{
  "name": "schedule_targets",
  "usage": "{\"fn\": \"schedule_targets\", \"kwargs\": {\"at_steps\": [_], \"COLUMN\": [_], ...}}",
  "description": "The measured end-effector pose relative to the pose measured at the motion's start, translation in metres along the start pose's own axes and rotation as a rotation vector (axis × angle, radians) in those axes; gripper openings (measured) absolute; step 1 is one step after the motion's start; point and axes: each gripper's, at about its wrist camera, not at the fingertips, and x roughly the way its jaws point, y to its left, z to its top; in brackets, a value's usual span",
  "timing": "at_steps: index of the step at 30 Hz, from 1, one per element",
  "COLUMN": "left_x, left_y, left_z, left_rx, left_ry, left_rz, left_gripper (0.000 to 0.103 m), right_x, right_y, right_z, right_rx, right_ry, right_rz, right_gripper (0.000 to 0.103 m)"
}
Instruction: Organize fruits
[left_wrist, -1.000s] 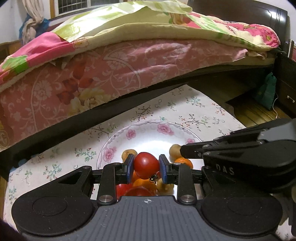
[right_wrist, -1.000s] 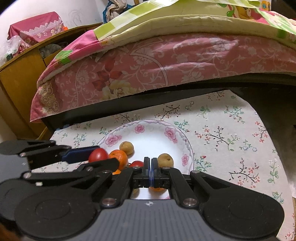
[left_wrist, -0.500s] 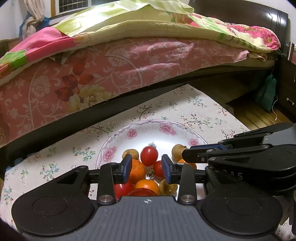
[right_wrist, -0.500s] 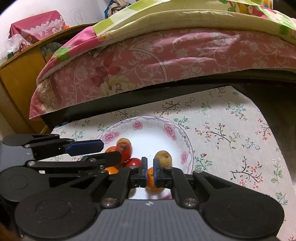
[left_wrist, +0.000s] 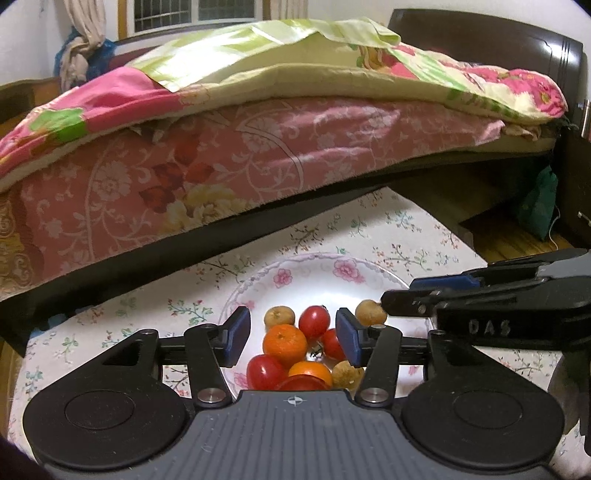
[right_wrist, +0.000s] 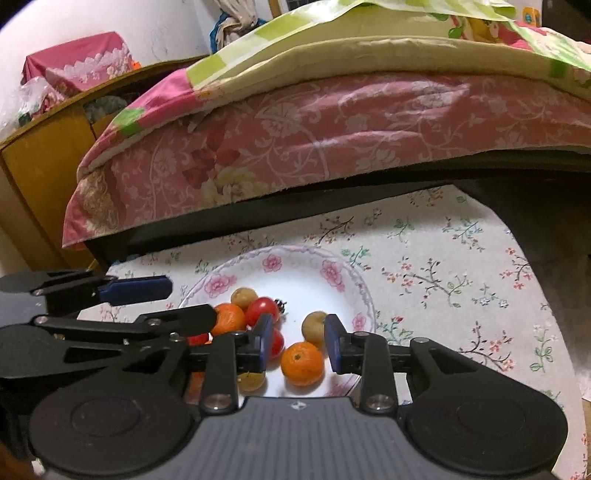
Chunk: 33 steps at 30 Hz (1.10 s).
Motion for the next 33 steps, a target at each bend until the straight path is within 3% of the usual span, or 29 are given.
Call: {"fn": "schedule_targets", "kwargs": {"at_steps": [10, 16, 23, 33], "left_x": [-0.026, -0.053, -0.074, -0.103], "left_y": [0.002, 0.005, -0.003, -0.024], "left_z": [0.006, 0.001, -0.017, -0.059], "left_rx": [-0.014, -0.018, -0.029, -0.046], "left_ry": [-0.047, -0.079, -0.065, -0.014], "left_rz": [0.037, 0.102, 0.150, 0.176], "left_gripper": [0.077, 0.091, 0.103, 0.103], "right_x": [-0.031, -0.062, -0.082, -0.106], "right_y": [-0.004, -0.016, 0.003, 0.035], "right_z": [0.013, 0.011, -0.017, -0.066], "right_rx": [0.030, 0.084, 0.074, 0.092], "right_ry": [-0.063, -0.078, -0.010, 0.056], "right_rz": [-0.020, -0.054, -0.068, -0.040], "right_gripper": [0.030, 0.031, 0.031, 0.032]}}
